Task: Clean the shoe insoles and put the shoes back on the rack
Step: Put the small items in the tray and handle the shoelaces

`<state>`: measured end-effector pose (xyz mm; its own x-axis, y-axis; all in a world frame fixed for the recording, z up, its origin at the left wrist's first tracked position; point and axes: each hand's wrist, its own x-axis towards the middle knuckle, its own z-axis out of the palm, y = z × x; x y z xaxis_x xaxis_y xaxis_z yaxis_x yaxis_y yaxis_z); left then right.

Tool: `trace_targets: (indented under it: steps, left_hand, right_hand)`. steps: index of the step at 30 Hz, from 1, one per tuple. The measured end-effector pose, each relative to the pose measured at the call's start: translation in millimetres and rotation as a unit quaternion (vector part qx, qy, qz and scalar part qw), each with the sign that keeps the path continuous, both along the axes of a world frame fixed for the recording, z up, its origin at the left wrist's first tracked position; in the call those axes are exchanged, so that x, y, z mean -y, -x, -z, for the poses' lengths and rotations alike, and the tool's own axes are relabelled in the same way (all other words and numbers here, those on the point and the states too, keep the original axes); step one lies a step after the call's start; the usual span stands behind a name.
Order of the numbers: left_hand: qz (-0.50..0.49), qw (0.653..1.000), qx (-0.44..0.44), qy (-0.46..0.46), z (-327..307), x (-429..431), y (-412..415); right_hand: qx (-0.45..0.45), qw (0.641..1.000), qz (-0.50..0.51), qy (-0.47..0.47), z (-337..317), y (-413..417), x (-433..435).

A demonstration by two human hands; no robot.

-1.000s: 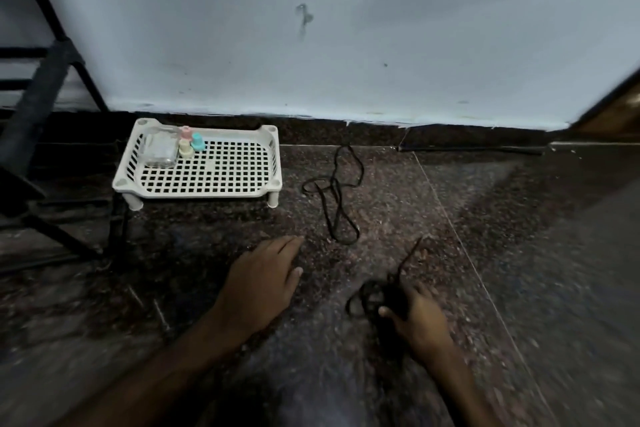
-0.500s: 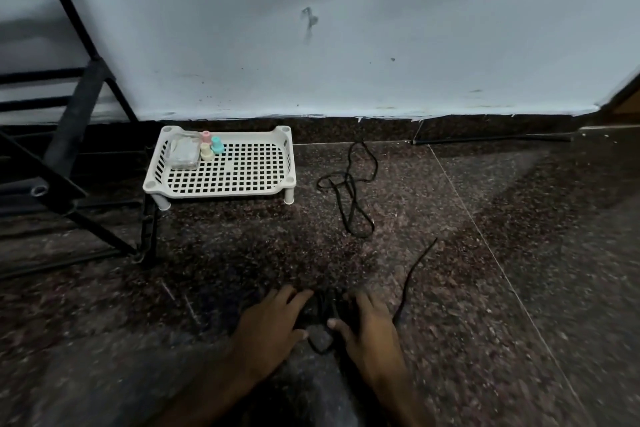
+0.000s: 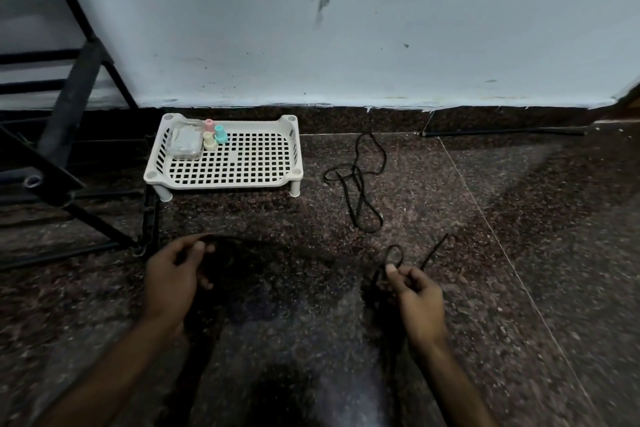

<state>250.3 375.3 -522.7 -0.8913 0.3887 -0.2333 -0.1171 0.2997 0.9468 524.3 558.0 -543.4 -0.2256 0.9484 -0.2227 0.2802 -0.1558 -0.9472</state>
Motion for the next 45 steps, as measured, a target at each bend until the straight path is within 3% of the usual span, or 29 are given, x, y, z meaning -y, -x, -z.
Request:
trace_targets:
  steps: [2, 4, 6, 7, 10, 12, 14, 16, 18, 21, 25, 29, 33, 36, 38, 41, 43, 45]
  left_hand:
    - [0.052, 0.985, -0.118, 0.113, 7, 16, 15]
    - [0.162, 0.912, -0.282, 0.25, 10, 26, 23]
    - [0.226, 0.864, -0.339, 0.295, 6, 26, 26]
    - [0.241, 0.867, -0.324, 0.291, 0, 22, 25]
    - [0.263, 0.909, -0.239, 0.215, -7, 13, 18]
    - [0.224, 0.959, -0.133, 0.115, -14, 4, 9]
    - [0.167, 0.986, -0.007, 0.026, -27, -2, 8]
    - [0.156, 0.982, 0.099, -0.041, -46, -6, 9]
    - [0.182, 0.951, 0.206, -0.143, -61, -8, 9]
    - [0.261, 0.912, 0.252, -0.192, -80, -6, 8]
    - [0.375, 0.916, 0.143, -0.021, -68, -2, 13]
    - [0.463, 0.873, -0.007, 0.154, -38, 8, 17]
    - [0.485, 0.825, -0.135, 0.257, -16, 22, 19]
    - [0.49, 0.803, -0.256, 0.22, -9, 21, 10]
    - [0.427, 0.836, -0.297, 0.173, -9, 29, 11]
    - [0.164, 0.899, -0.34, 0.221, -12, 56, 26]
    - [0.049, 0.905, -0.265, 0.329, -8, 78, 36]
    - [0.044, 0.884, -0.19, 0.425, 1, 88, 36]
  right_hand:
    - [-0.01, 1.0, 0.009, -0.011, -10, 1, -5]
    - [-0.058, 0.997, 0.014, 0.04, -21, 10, -5]
    - [0.008, 0.999, -0.047, 0.025, -28, 14, -6]
    - [0.083, 0.99, -0.114, 0.008, -30, 13, -8]
    - [0.28, 0.914, -0.291, 0.027, -28, 3, -15]
    - [0.378, 0.897, -0.225, -0.045, -21, -9, -36]
    - [0.412, 0.892, -0.076, -0.169, -12, -22, -71]
    - [0.41, 0.885, -0.024, -0.221, -5, -27, -104]
    - [0.438, 0.876, -0.041, -0.2, 2, -25, -125]
    - [0.479, 0.844, -0.107, -0.218, 12, -18, -128]
    - [0.46, 0.833, -0.132, -0.278, 16, -16, -112]
    - [0.451, 0.828, -0.149, -0.297, 13, -8, -94]
    - [0.283, 0.895, -0.167, -0.302, -3, 45, -65]
    - [0.172, 0.924, -0.185, -0.289, -22, 90, -34]
    - [0.133, 0.92, -0.234, -0.286, -31, 116, -11]
    - [0.109, 0.906, -0.292, -0.285, -38, 143, 20]
    - [0.092, 0.904, -0.312, -0.278, -38, 153, 34]
    - [0.09, 0.905, -0.317, -0.269, -36, 157, 40]
